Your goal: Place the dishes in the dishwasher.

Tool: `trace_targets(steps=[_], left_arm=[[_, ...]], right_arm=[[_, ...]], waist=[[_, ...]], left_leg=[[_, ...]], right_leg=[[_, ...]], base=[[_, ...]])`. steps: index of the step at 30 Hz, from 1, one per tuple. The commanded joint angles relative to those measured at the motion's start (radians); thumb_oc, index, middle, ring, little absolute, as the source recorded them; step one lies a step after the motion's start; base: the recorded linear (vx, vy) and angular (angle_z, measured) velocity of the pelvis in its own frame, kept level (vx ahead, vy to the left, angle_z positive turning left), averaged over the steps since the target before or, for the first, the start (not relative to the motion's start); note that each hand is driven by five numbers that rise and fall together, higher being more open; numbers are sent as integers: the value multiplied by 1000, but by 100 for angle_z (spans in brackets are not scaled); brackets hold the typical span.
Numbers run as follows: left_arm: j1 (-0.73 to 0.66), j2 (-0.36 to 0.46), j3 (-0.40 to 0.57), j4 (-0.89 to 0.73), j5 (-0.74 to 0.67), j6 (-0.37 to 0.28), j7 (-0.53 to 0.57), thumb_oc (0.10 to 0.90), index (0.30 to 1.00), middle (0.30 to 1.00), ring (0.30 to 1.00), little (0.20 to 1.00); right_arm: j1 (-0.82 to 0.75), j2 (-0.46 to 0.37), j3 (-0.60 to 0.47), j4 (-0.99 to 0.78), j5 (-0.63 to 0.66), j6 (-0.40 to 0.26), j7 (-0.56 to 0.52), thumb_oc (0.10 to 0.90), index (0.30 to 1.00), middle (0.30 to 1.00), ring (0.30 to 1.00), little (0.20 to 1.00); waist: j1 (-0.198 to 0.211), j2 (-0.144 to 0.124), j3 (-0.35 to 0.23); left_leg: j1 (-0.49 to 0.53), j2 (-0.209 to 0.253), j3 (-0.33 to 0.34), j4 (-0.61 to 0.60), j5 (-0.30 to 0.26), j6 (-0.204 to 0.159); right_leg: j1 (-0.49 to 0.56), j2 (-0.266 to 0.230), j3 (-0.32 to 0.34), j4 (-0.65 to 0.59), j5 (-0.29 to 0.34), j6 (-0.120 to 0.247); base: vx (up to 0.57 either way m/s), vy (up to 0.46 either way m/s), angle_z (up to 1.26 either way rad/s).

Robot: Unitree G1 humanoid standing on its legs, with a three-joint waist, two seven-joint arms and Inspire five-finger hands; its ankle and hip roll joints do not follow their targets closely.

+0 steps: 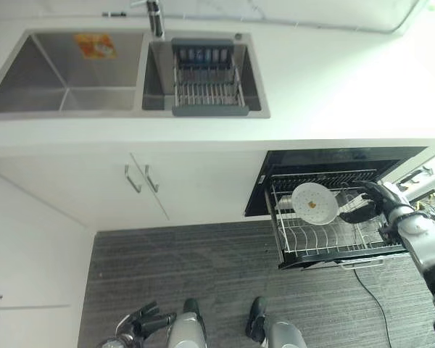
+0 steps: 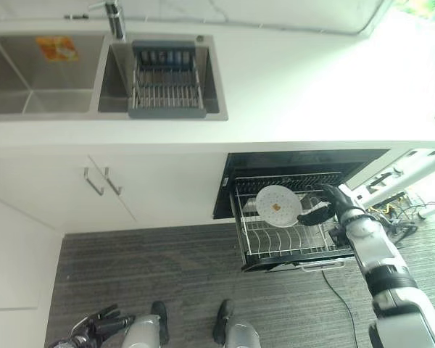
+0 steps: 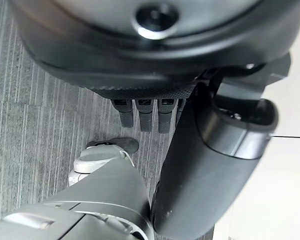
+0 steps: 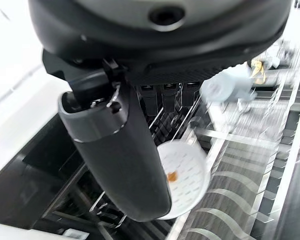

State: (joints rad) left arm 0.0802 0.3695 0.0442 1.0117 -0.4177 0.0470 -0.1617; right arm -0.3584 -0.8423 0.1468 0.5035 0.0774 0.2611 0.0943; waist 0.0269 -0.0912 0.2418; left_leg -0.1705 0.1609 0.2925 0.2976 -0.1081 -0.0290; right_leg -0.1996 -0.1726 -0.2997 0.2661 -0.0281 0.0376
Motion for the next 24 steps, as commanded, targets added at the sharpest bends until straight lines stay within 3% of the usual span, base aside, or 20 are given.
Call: trace_targets(steps=[1, 4, 11, 16, 18, 24], left_arm=[[30, 8, -3, 10, 28, -24, 10, 800, 900, 900, 900, 900], [48, -20, 32, 42, 50, -48, 5, 800, 900, 900, 900, 900], [73, -65, 58, 47, 73, -62, 13, 800, 900, 900, 900, 900], [74, -76, 54, 33, 74, -53, 21, 800, 900, 900, 900, 900], [72, -74, 41, 25, 76, -43, 24, 800, 900, 900, 900, 900], [54, -43, -18, 21, 84, -3, 23, 800, 900, 900, 900, 900]], right_arm=[[-21, -97, -81, -22, -61, 26, -103, 800, 900, 900, 900, 900], [125, -57, -233, -162, -93, 31, -180, 800, 900, 900, 900, 900], [284, 41, -381, -287, -178, 66, -285, 800, 900, 900, 900, 900], [342, 106, -400, -226, -165, 84, -337, 800, 900, 900, 900, 900], [351, 127, -402, -162, -87, 93, -393, 800, 900, 900, 900, 900], [279, 172, -291, 124, -38, 40, -452, 800, 900, 900, 900, 900]], waist=[[-8, 14, -34], [-48, 17, -48], [-100, 40, -63], [-115, 54, -73], [-112, 60, -77], [-70, 79, -91]], left_leg=[[35, 73, -45, 2, -58, -89], [56, 78, -24, 2, -70, -87], [81, 85, 11, 2, -80, -89], [97, 86, 25, 2, -85, -88], [100, 86, 24, 2, -86, -89], [106, 76, 3, 2, -89, -87]], right_leg=[[39, -16, 76, 34, -105, 108], [49, -7, 96, 34, -115, 107], [56, 6, 115, 34, -125, 105], [68, 9, 117, 34, -132, 101], [73, 8, 115, 34, -134, 101], [93, -6, 84, 34, -138, 99]], base=[[37, 35, -16], [36, 17, -22], [16, 23, -18], [24, 7, -7], [31, -11, -2], [59, -31, 6]])
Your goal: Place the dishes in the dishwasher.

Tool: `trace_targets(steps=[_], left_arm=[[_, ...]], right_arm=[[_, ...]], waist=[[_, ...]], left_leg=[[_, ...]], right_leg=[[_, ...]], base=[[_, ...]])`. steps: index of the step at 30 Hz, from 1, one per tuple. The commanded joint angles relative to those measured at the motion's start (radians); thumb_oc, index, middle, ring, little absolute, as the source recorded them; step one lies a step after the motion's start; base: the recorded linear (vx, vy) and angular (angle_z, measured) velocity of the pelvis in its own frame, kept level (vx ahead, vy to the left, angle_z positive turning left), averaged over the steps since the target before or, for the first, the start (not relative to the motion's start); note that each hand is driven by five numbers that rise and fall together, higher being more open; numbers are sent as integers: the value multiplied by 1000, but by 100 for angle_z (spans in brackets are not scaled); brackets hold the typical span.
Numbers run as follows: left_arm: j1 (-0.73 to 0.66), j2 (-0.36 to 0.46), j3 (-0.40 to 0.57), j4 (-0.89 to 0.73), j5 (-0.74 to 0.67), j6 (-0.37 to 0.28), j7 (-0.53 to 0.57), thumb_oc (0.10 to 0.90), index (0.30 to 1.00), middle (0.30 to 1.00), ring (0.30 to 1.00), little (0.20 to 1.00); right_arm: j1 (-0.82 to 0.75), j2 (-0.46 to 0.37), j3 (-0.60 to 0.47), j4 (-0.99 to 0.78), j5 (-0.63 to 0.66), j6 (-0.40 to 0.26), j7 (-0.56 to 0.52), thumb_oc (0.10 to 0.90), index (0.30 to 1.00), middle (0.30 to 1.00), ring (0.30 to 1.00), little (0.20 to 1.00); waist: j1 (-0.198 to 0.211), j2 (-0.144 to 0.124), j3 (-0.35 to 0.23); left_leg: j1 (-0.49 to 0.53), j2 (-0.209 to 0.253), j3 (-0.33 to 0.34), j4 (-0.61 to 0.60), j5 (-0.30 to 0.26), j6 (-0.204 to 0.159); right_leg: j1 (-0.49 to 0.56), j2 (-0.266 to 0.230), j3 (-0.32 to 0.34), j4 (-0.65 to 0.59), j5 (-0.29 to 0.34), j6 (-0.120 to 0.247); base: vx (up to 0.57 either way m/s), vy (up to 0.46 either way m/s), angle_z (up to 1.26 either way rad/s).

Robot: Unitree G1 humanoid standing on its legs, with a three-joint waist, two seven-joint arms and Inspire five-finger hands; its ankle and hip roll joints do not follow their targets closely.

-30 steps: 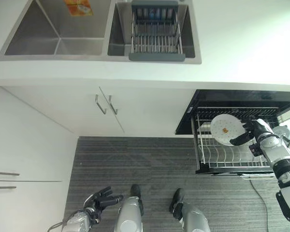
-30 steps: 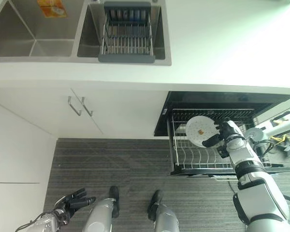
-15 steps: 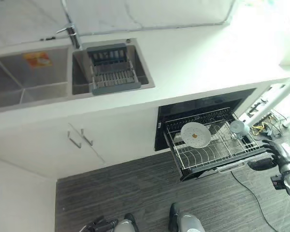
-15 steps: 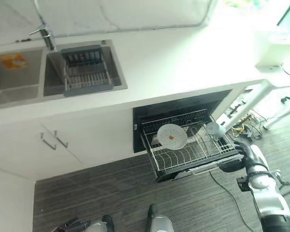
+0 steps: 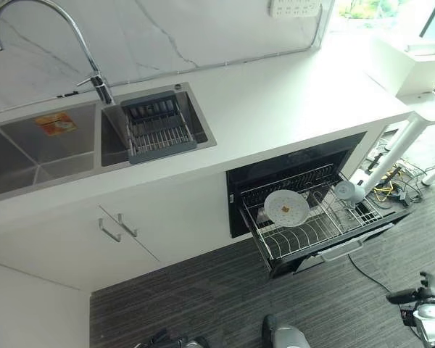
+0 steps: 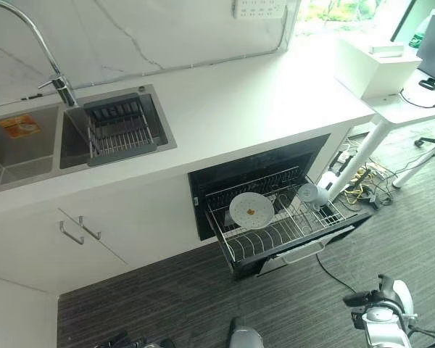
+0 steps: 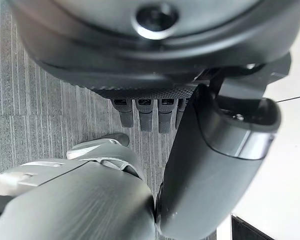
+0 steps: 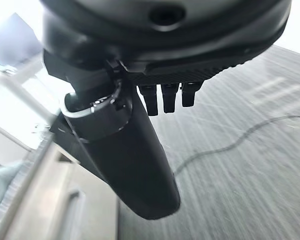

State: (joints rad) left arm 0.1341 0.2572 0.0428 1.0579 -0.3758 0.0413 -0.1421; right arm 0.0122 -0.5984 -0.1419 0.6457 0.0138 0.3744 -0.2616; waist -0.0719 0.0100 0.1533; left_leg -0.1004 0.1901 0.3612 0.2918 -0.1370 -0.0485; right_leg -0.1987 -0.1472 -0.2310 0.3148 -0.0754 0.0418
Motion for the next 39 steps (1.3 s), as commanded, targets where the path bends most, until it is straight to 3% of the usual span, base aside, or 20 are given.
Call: trace_targets(steps=[1, 11, 19, 22, 23, 25, 33, 39], left_arm=[[-2, 74, -22, -28, 41, 8, 5, 800, 900, 900, 900, 900], [-12, 126, -91, -19, 22, 49, 22, 800, 900, 900, 900, 900], [-20, 151, -132, -26, -6, 55, 27, 800, 900, 900, 900, 900], [-31, 151, -147, -43, -35, 62, 25, 800, 900, 900, 900, 900], [-33, 142, -154, -52, -48, 67, 19, 800, 900, 900, 900, 900], [-32, 134, -168, -52, -72, 63, 22, 800, 900, 900, 900, 900], [-11, 123, -177, -64, -122, 40, 23, 800, 900, 900, 900, 900], [31, 123, -186, -88, -164, 43, 21, 800, 900, 900, 900, 900]], right_arm=[[-109, -71, 15, 21, 32, -76, -98, 800, 900, 900, 900, 900], [-322, -85, 128, 398, 180, -82, -109, 800, 900, 900, 900, 900], [-451, -122, 167, 533, 221, -64, -115, 800, 900, 900, 900, 900], [-519, -172, 184, 555, 219, -50, -94, 800, 900, 900, 900, 900], [-579, -221, 190, 569, 218, -46, -82, 800, 900, 900, 900, 900], [-645, -266, 203, 581, 209, -45, -76, 800, 900, 900, 900, 900], [-834, -380, 286, 582, 151, -52, -62, 800, 900, 900, 900, 900], [-1099, -491, 464, 584, 94, -39, -56, 800, 900, 900, 900, 900]], waist=[[36, -21, -4], [127, 7, -4], [170, 45, 10], [182, 76, 29], [186, 106, 45], [190, 130, 65], [209, 171, 105], [254, 215, 115]], left_leg=[[36, 46, -69, 8, -60, -68], [20, 9, -127, 8, -58, -57], [-1, -24, -156, 8, -54, -49], [-26, -47, -166, 8, -46, -45], [-50, -63, -169, 8, -38, -41], [-69, -77, -171, 8, -32, -37], [-101, -115, -173, 8, -28, -30], [-141, -149, -214, 8, -13, -35]], right_leg=[[94, -34, 10, -15, -91, 96], [105, -68, -40, -15, -83, 104], [98, -101, -66, -15, -66, 117], [73, -126, -67, -15, -48, 127], [49, -145, -65, -15, -35, 134], [30, -158, -62, -15, -27, 138], [5, -215, -75, -15, -4, 153], [0, -253, -95, -15, -8, 148]], base=[[63, -47, 13], [50, -60, 17], [27, -15, 15], [-35, 103, 25], [-88, 213, 18], [-52, 190, 5], [53, 141, 11], [165, 136, 16]])
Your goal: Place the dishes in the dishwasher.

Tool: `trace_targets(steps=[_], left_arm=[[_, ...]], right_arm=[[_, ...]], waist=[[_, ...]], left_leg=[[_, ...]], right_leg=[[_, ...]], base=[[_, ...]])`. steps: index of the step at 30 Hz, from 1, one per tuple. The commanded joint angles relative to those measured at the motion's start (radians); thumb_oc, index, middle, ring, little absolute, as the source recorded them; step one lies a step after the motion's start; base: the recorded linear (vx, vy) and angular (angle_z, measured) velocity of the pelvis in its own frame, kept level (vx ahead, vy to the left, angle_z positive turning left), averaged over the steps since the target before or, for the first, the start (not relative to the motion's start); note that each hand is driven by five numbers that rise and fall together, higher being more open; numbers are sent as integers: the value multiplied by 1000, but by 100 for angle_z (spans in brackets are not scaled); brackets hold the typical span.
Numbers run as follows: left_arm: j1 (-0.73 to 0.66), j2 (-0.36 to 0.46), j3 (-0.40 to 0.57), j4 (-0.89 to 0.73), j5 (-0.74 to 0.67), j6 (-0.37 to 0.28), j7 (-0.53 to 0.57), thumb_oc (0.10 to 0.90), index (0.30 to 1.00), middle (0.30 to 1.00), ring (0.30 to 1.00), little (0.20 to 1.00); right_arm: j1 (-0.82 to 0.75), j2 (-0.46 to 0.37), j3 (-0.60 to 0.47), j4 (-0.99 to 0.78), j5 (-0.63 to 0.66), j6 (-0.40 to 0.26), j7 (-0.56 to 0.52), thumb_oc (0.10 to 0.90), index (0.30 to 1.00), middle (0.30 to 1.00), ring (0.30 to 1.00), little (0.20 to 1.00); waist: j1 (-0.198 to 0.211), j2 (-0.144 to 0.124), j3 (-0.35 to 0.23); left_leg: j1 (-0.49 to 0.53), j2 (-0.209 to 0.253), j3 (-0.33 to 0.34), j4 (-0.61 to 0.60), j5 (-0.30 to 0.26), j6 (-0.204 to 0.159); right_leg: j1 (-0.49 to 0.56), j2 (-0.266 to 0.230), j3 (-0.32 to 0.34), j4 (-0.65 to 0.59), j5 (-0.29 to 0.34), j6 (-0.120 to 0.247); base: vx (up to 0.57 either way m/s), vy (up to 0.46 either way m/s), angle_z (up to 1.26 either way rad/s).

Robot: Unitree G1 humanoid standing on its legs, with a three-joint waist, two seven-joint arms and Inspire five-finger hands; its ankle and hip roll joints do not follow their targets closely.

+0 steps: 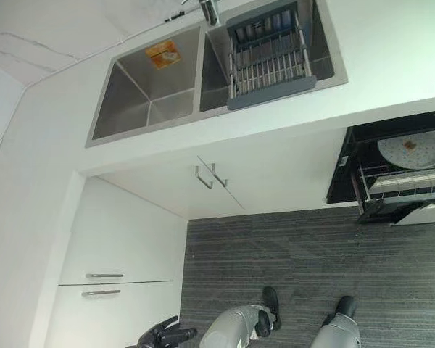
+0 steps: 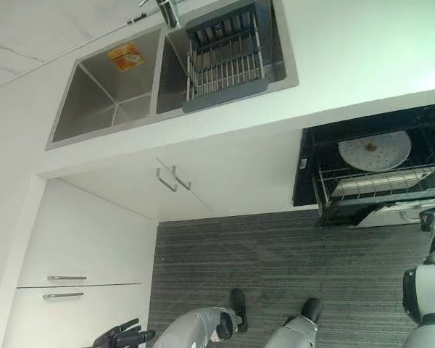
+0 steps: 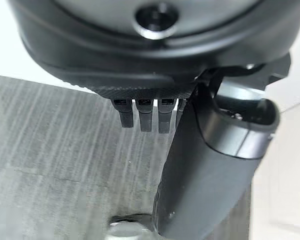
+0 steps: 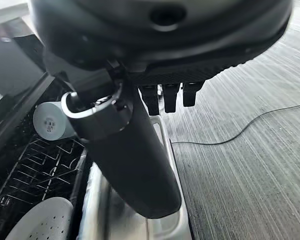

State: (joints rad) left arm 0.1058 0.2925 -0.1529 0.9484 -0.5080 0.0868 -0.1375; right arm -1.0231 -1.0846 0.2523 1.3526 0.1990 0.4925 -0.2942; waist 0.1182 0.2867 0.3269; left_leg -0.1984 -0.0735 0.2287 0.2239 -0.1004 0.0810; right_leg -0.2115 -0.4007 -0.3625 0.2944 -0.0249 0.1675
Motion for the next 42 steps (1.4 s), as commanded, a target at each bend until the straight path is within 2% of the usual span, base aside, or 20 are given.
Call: trace_targets(steps=[1, 5, 6, 7, 12, 14, 18, 20, 24, 26, 29, 32, 33, 38, 41, 42], left_arm=[[70, 90, 13, 20, -34, -4, 9, 800, 900, 900, 900, 900], [107, 95, 33, 21, -18, 9, -7, 800, 900, 900, 900, 900], [116, 95, 39, 31, -3, 7, -17, 800, 900, 900, 900, 900], [122, 97, 40, 35, -3, 10, -17, 800, 900, 900, 900, 900], [147, 91, 62, 75, 38, -18, -52, 800, 900, 900, 900, 900], [154, 89, 72, 80, 42, -24, -57, 800, 900, 900, 900, 900], [167, 96, 103, 54, 64, 10, -69, 800, 900, 900, 900, 900], [173, 97, 102, 48, 64, 7, -72, 800, 900, 900, 900, 900], [178, 105, 110, 40, 73, -13, -97, 800, 900, 900, 900, 900], [177, 112, 108, 43, 66, -22, -99, 800, 900, 900, 900, 900], [163, 116, 114, 37, 67, -43, -101, 800, 900, 900, 900, 900], [149, 119, 123, -10, 63, -35, -61, 800, 900, 900, 900, 900], [143, 125, 133, -38, 62, -28, -18, 800, 900, 900, 900, 900], [133, 122, 173, -72, 28, -5, 7, 800, 900, 900, 900, 900], [130, 114, 193, -104, -11, -22, -2, 800, 900, 900, 900, 900], [145, 101, 201, -135, 0, -52, -10, 800, 900, 900, 900, 900]], right_arm=[[-101, -25, 97, -125, -102, -159, -17, 800, 900, 900, 900, 900], [-212, -62, 161, -121, -50, -170, -5, 800, 900, 900, 900, 900], [-246, -69, 175, -112, -27, -196, -12, 800, 900, 900, 900, 900], [-264, -70, 182, -112, -12, -214, -12, 800, 900, 900, 900, 900], [-352, -78, 229, -124, 3, -304, 5, 800, 900, 900, 900, 900], [-368, -81, 245, -132, 23, -339, 13, 800, 900, 900, 900, 900], [-338, -84, 221, -154, 26, -406, 44, 800, 900, 900, 900, 900], [-323, -82, 194, -175, 89, -500, 74, 800, 900, 900, 900, 900], [-296, -86, 135, -222, 111, -620, 52, 800, 900, 900, 900, 900], [-283, -85, 123, -231, 97, -625, 37, 800, 900, 900, 900, 900], [-214, -59, 99, -227, 75, -596, 13, 800, 900, 900, 900, 900], [-48, 18, -20, -309, 113, -604, 27, 800, 900, 900, 900, 900], [77, 61, -80, -396, 145, -623, 32, 800, 900, 900, 900, 900], [345, 155, -211, -608, 190, -633, 84, 800, 900, 900, 900, 900], [497, 238, -280, -746, 204, -635, 66, 800, 900, 900, 900, 900], [625, 311, -334, -841, 205, -645, 38, 800, 900, 900, 900, 900]], waist=[[74, -52, -61], [109, -28, -72], [119, -21, -75], [126, -21, -82], [145, -8, -93], [147, -8, -97], [148, -24, -107], [143, -31, -110], [136, -31, -105], [134, -36, -104], [123, -56, -97], [107, -92, -88], [86, -117, -80], [41, -172, -72], [10, -202, -71], [-7, -217, -73]], left_leg=[[-50, 109, -92, 76, -46, -166], [-62, 93, -121, 76, -34, -174], [-65, 88, -131, 76, -31, -177], [-52, 85, -140, 76, -51, -187], [-58, 76, -151, 76, -44, -191], [-59, 74, -152, 76, -43, -192], [-50, 77, -150, 76, -43, -192], [-48, 81, -146, 76, -42, -193], [-49, 89, -138, 76, -42, -196], [-52, 91, -135, 76, -41, -197], [-51, 105, -126, 76, -41, -196], [-37, 125, -113, 76, -53, -191], [-42, 140, -97, 76, -36, -178], [-26, 176, -74, 76, -49, -173], [-12, 194, -59, 76, -58, -170], [1, 204, -51, 76, -66, -168]], right_leg=[[14, -8, 30, 6, -60, 22], [35, -41, -4, 6, -61, 25], [40, -48, -11, 6, -61, 26], [55, -49, -1, 6, -88, 38], [70, -65, -21, 6, -91, 44], [72, -70, -24, 6, -87, 47], [84, -75, -31, 6, -77, 54], [86, -71, -31, 6, -77, 55], [81, -70, -32, 6, -72, 58], [78, -65, -31, 6, -70, 60], [73, -49, -28, 6, -67, 61], [73, -30, -20, 6, -62, 59], [55, -14, -20, 6, -38, 43], [46, 32, 14, 6, -49, 36], [46, 56, 37, 6, -56, 35], [52, 75, 52, 6, -65, 33]], base=[[129, 93, 24], [161, 78, 20], [222, 44, 31], [215, 50, 21], [68, 59, 13], [15, 69, 15], [13, 20, 5], [-4, -2, 2], [-92, -8, 4], [-128, -36, 13], [-152, -59, 7], [-120, -104, -9], [-174, -126, -13], [-83, -108, -21], [-52, -98, -29], [-47, -63, -31]])
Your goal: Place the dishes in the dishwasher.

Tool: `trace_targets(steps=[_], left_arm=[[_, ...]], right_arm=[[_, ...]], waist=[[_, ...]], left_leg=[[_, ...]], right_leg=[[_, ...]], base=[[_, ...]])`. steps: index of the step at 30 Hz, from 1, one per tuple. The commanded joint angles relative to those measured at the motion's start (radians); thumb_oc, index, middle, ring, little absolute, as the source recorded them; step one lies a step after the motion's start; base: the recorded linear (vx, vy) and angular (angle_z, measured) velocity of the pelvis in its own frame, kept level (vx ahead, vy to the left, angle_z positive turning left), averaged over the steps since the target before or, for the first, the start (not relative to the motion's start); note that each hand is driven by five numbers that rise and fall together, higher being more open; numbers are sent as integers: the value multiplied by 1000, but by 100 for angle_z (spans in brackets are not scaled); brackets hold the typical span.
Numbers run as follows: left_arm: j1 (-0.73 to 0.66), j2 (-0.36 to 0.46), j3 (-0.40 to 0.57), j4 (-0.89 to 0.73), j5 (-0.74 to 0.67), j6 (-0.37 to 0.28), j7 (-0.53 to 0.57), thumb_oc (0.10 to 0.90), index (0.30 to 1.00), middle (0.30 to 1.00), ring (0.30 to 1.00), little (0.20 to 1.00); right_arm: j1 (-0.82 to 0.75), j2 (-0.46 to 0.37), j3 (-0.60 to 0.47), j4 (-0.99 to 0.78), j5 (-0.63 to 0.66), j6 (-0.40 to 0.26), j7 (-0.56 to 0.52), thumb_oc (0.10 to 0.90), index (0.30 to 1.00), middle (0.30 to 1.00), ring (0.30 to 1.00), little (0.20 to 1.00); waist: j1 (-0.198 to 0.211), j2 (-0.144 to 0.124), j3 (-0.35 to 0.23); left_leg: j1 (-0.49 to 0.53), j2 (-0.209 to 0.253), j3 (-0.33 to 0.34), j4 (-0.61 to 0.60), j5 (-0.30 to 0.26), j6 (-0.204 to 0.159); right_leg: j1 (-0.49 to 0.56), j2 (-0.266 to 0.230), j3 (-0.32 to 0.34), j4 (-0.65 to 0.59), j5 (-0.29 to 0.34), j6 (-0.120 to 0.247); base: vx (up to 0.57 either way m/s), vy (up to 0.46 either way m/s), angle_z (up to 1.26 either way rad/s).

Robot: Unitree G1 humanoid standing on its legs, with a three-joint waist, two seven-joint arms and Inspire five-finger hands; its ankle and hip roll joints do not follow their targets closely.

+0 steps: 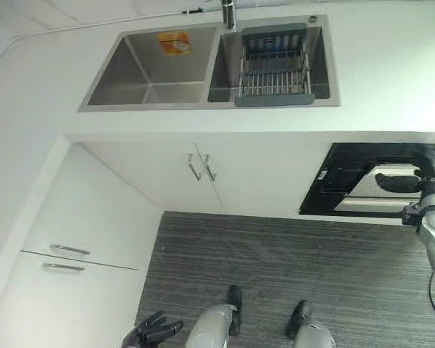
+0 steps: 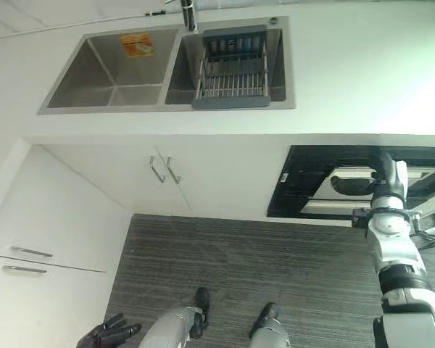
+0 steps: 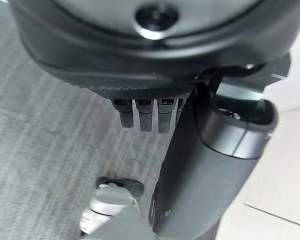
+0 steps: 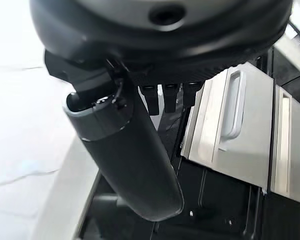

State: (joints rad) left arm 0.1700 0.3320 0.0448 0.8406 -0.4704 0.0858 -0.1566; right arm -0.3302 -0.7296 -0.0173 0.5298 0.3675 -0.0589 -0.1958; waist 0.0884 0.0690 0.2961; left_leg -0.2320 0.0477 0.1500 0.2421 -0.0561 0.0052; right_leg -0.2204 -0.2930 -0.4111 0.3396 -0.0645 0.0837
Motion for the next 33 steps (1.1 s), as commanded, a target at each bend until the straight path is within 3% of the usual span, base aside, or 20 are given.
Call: trace_targets(steps=[1, 3, 5, 9, 12, 15, 16, 18, 22, 28, 33], left_arm=[[85, 61, -5, -32, -11, -74, 14, 800, 900, 900, 900, 900], [84, 51, -9, -74, -56, -92, -31, 800, 900, 900, 900, 900], [77, 39, -20, -69, -40, -154, -55, 800, 900, 900, 900, 900], [41, 38, -20, -60, -25, -181, -93, 800, 900, 900, 900, 900], [8, 52, -24, -58, -10, -176, -112, 800, 900, 900, 900, 900], [-30, 74, -23, -48, 11, -171, -140, 800, 900, 900, 900, 900], [-34, 78, -23, -47, 8, -172, -143, 800, 900, 900, 900, 900], [-62, 71, -23, -20, 0, -185, -125, 800, 900, 900, 900, 900], [-126, 39, -21, 51, 11, -227, -93, 800, 900, 900, 900, 900], [-128, 0, -17, 81, -13, -282, -91, 800, 900, 900, 900, 900], [-130, -11, -28, 81, -17, -293, -110, 800, 900, 900, 900, 900]], right_arm=[[-35, -13, -75, -31, 36, -94, -54, 800, 900, 900, 900, 900], [42, 51, -93, -59, 50, -88, -24, 800, 900, 900, 900, 900], [108, 121, -99, -28, 76, -93, 49, 800, 900, 900, 900, 900], [180, 193, -92, 2, 95, -93, 135, 800, 900, 900, 900, 900], [224, 242, -72, 34, 101, -84, 193, 800, 900, 900, 900, 900], [267, 294, -14, 95, 35, -96, 245, 800, 900, 900, 900, 900], [274, 298, -6, 101, 37, -94, 249, 800, 900, 900, 900, 900], [287, 320, 21, 157, 36, -96, 277, 800, 900, 900, 900, 900], [294, 356, 77, 261, -13, -107, 338, 800, 900, 900, 900, 900], [301, 373, 103, 321, -25, -94, 359, 800, 900, 900, 900, 900], [308, 368, 106, 288, -10, -84, 329, 800, 900, 900, 900, 900]], waist=[[17, -5, -42], [5, -18, -49], [-4, -35, -64], [-11, -59, -79], [-12, -79, -86], [-22, -105, -93], [-25, -106, -94], [-46, -110, -101], [-67, -128, -128], [-69, -124, -156], [-78, -108, -157]], left_leg=[[40, 86, 31, 58, -113, -91], [53, 90, 35, 58, -120, -88], [74, 89, 45, 58, -131, -84], [101, 72, 52, 58, -151, -71], [121, 50, 48, 58, -168, -56], [136, 12, 22, 58, -189, -28], [138, 11, 16, 58, -191, -24], [141, 14, 1, 58, -191, -18], [132, 7, -14, 58, -189, -12], [159, 50, 22, 58, -185, -48], [169, 69, 22, 58, -173, -67]], right_leg=[[65, -25, 105, -40, -29, 116], [75, -16, 110, -40, -38, 115], [95, -18, 104, -40, -41, 116], [115, -41, 91, -40, -25, 119], [126, -63, 85, -40, 7, 127], [137, -66, 99, -40, 117, 140], [138, -57, 104, -40, 121, 139], [113, 20, 154, -40, 43, 120], [95, 114, 228, -40, -28, 88], [139, 154, 200, -40, -97, 36], [165, 156, 173, -40, -119, 21]], base=[[-56, -27, -39], [-48, 46, -25], [-38, 130, -13], [7, 177, -19], [38, 185, -1], [62, 130, 5], [58, 69, 11], [17, 2, 4], [-11, -125, 27], [-19, -193, 17], [-7, -80, 22]])
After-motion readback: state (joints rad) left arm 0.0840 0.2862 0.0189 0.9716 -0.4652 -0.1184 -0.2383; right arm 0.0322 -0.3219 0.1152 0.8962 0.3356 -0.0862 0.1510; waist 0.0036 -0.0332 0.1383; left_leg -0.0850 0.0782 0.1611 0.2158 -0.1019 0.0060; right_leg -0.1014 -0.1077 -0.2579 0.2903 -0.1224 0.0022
